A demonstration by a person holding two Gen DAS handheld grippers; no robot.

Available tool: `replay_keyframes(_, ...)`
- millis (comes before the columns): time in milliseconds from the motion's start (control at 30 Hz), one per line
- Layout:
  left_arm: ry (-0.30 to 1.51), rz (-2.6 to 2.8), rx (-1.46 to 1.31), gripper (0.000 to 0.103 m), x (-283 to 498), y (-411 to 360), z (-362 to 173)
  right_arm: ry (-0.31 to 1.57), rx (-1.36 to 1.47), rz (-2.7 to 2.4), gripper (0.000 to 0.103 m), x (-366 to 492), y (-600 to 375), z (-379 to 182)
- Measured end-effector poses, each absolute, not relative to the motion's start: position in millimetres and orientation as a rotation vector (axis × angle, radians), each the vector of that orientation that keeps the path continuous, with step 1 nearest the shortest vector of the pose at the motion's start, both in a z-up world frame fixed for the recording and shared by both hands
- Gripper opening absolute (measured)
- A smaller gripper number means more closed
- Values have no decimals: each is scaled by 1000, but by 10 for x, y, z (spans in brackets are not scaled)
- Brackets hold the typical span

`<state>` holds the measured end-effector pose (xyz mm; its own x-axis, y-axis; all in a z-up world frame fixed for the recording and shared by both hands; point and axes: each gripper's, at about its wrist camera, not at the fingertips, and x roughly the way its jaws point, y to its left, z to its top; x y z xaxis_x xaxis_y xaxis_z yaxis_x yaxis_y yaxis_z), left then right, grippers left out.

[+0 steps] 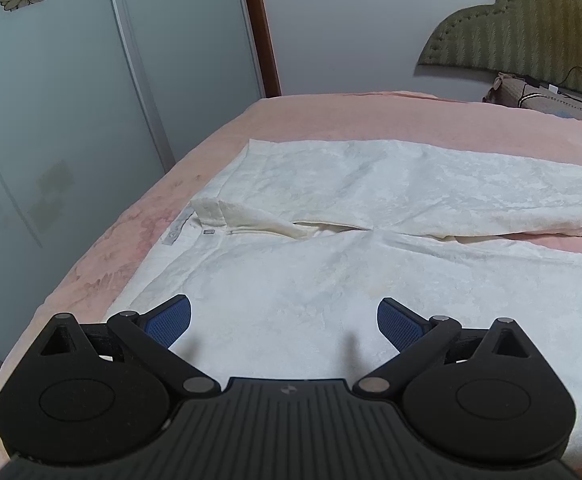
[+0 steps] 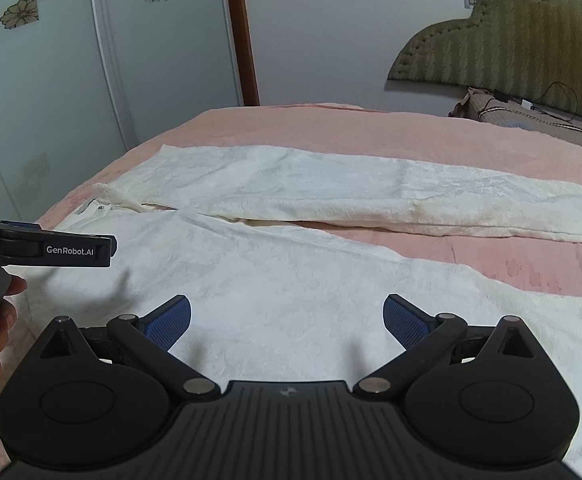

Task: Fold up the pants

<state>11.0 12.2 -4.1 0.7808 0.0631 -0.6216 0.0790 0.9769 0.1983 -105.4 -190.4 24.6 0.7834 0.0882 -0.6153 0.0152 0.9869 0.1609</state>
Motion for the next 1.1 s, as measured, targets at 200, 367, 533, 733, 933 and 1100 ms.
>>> replay_keyframes(200,682,-26,211,101,169,179,-74,641,91,130,103,-881,-1915,369)
replay_keyframes(367,713,-86,159,99,250,295,-89,546,-58,245,103,-438,-1945,564)
replay_keyframes(533,684,-58,143,100,325,390,-55,599,-117,327,103,456,-2012,486)
replay_keyframes(733,662,-42,98,100,556,553,31,706,-38,381,73,1600,-2160,229)
replay_keyframes(933,666,-41,102,100,858,607,69,767,40,465,66,2505,-2116,-82)
replay_keyframes(1100,670,-17,141,100,1171,595,73,802,19,508,66,2956,-1972,-266)
